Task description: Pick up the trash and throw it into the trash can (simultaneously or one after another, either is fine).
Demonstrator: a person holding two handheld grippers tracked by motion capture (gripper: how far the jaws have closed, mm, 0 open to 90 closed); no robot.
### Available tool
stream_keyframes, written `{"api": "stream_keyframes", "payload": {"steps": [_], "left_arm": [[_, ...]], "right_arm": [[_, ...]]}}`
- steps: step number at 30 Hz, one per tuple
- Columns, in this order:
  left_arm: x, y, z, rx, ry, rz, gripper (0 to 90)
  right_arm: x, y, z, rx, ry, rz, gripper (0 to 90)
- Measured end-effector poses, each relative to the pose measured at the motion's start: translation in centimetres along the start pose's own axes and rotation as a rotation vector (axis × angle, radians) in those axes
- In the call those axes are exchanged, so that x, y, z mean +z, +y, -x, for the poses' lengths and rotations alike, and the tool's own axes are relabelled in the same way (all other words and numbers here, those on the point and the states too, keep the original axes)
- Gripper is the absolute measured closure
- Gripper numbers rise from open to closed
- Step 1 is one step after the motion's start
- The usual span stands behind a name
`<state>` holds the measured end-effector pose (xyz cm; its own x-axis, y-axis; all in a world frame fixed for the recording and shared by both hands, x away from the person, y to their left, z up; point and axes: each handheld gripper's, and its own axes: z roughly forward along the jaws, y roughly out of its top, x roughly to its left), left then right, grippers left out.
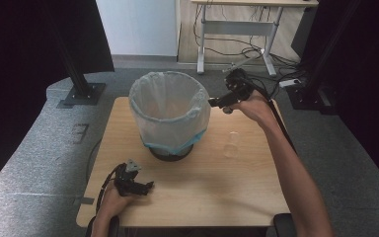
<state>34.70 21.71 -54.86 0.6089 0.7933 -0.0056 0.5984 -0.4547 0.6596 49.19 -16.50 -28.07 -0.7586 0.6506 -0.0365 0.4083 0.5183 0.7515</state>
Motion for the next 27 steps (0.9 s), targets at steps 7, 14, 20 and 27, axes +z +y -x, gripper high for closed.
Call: {"api": "stream_keyframes", "payload": {"steps": [7,14,20,27], "left_arm": [[0.0,0.0,0.0,-0.001,-0.001,0.0,0.0],[0.0,0.0,0.0,0.0,0.0,0.001,0.0],[0.0,0.0,0.0,0.0,0.001,0.001,0.0],[0.0,0.0,0.0,0.0,0.001,0.002,0.0]], "right_arm": [[-0.2,-2.4,1.6,0.036,-0.029,-0.02,0.0],[-0.2,-5.0,2.6,0.061,-0.048,0.002,0.0],[0.3,-7.4,3.2,0.078,-0.06,-0.001,0.0],[1.4,-10.1,3.6,0.096,-0.067,-0.02,0.0]]}}
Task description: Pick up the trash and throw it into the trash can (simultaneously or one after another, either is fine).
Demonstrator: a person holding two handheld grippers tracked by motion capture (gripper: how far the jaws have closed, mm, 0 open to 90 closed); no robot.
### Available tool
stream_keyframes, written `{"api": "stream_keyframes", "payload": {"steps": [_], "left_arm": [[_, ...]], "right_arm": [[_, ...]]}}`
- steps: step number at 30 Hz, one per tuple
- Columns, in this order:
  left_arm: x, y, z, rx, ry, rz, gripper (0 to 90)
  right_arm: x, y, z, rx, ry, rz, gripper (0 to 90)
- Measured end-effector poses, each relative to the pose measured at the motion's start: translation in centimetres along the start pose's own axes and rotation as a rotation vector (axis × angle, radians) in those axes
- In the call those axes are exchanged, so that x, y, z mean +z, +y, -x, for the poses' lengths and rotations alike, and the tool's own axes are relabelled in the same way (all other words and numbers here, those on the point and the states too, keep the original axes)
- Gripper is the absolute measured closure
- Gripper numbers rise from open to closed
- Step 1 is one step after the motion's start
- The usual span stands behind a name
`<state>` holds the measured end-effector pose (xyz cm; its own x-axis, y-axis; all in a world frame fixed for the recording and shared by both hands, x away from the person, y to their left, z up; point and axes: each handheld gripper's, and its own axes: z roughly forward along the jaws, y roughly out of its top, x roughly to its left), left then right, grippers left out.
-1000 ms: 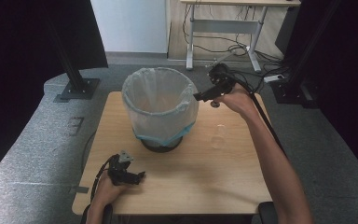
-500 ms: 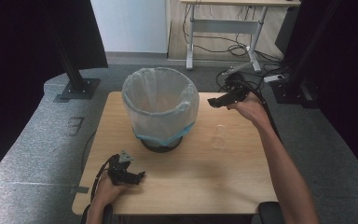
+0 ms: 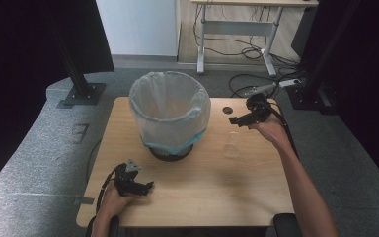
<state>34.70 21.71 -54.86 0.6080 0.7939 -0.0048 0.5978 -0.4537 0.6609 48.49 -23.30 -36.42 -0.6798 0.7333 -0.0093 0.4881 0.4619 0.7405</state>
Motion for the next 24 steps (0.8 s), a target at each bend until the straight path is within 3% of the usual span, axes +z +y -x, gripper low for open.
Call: {"api": "stream_keyframes", "payload": {"steps": [9,24], "left_arm": [[0.0,0.0,0.0,0.001,-0.001,-0.003,0.0],[0.0,0.0,0.0,0.001,-0.001,-0.004,0.0]], "right_arm": [[2.1,-3.8,0.5,0.025,-0.004,-0.021,0.0],[5.7,-7.2,-0.3,-0.003,-0.008,-0.044,0.0]]}}
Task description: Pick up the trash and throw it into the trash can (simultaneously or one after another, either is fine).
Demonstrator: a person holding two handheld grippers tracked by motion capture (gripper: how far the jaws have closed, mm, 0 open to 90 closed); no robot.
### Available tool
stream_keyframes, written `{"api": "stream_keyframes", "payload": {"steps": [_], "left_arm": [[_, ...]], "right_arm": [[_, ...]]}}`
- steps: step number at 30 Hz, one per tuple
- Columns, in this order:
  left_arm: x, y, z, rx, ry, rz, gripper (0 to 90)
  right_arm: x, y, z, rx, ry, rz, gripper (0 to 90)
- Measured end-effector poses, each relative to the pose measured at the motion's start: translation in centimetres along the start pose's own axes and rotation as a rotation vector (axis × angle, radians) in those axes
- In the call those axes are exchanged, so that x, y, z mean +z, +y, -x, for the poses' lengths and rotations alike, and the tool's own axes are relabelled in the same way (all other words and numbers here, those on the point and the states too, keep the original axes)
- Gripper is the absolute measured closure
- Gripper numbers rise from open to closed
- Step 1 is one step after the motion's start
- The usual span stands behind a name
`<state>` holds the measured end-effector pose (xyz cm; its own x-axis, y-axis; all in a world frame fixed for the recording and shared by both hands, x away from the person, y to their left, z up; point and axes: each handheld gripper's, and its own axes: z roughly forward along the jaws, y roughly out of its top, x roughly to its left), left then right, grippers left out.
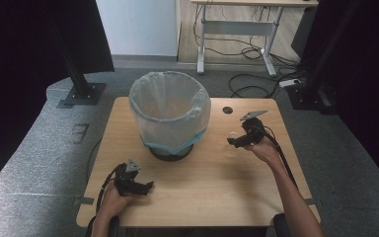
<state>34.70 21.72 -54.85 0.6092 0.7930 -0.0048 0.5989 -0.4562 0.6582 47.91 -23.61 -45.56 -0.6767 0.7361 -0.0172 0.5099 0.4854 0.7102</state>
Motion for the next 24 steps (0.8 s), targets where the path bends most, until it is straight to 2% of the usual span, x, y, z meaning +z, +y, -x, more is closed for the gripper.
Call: {"api": "stream_keyframes", "payload": {"steps": [8,12,24], "left_arm": [[0.0,0.0,0.0,0.0,0.0,0.0,0.0],[0.0,0.0,0.0,0.0,0.0,0.0,0.0],[0.0,0.0,0.0,0.0,0.0,0.0,0.0]], "right_arm": [[1.9,-1.6,-0.6,-0.003,0.012,0.007,0.0],[2.9,-2.4,-0.8,-0.016,-0.01,-0.015,0.0],[4.9,-4.4,-0.7,0.033,-0.01,-0.001,12.7]]}}
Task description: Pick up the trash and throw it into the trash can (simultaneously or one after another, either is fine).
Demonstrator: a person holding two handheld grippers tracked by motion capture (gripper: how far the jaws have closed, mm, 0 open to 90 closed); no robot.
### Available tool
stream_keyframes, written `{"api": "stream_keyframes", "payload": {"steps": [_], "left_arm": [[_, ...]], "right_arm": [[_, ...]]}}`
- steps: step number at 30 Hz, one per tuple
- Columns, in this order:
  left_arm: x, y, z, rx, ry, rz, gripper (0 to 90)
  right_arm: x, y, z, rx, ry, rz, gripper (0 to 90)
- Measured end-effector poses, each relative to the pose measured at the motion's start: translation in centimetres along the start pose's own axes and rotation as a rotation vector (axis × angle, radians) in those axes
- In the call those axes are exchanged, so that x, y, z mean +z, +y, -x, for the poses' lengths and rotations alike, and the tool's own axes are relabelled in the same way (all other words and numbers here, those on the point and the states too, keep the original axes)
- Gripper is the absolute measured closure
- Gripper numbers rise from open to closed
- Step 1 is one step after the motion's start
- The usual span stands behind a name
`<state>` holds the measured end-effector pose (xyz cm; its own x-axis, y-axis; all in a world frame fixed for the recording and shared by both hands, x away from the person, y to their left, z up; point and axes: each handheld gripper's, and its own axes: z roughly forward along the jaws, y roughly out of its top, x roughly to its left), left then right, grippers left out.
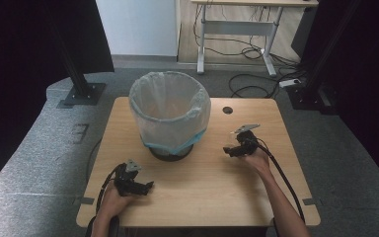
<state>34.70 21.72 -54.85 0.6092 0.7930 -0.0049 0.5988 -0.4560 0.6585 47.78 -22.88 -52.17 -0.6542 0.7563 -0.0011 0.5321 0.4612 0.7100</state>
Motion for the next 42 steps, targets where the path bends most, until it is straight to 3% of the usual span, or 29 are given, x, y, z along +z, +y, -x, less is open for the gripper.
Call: {"api": "stream_keyframes", "payload": {"steps": [3,10,18,28,42], "left_arm": [[0.0,0.0,0.0,0.0,0.0,0.0,0.0],[0.0,0.0,0.0,0.0,0.0,0.0,0.0],[0.0,0.0,0.0,0.0,0.0,0.0,0.0],[0.0,0.0,0.0,0.0,0.0,0.0,0.0],[0.0,0.0,0.0,0.0,0.0,0.0,0.0]], "right_arm": [[0.4,-0.3,-0.1,0.006,-0.001,-0.002,14.6],[1.1,-0.8,-0.2,0.012,0.01,-0.002,28.0],[0.8,-0.8,-0.2,0.039,0.03,0.004,31.3],[-0.6,0.1,-0.2,0.051,0.046,-0.007,31.1],[-3.6,2.7,-1.0,0.0,0.047,-0.022,31.0]]}}
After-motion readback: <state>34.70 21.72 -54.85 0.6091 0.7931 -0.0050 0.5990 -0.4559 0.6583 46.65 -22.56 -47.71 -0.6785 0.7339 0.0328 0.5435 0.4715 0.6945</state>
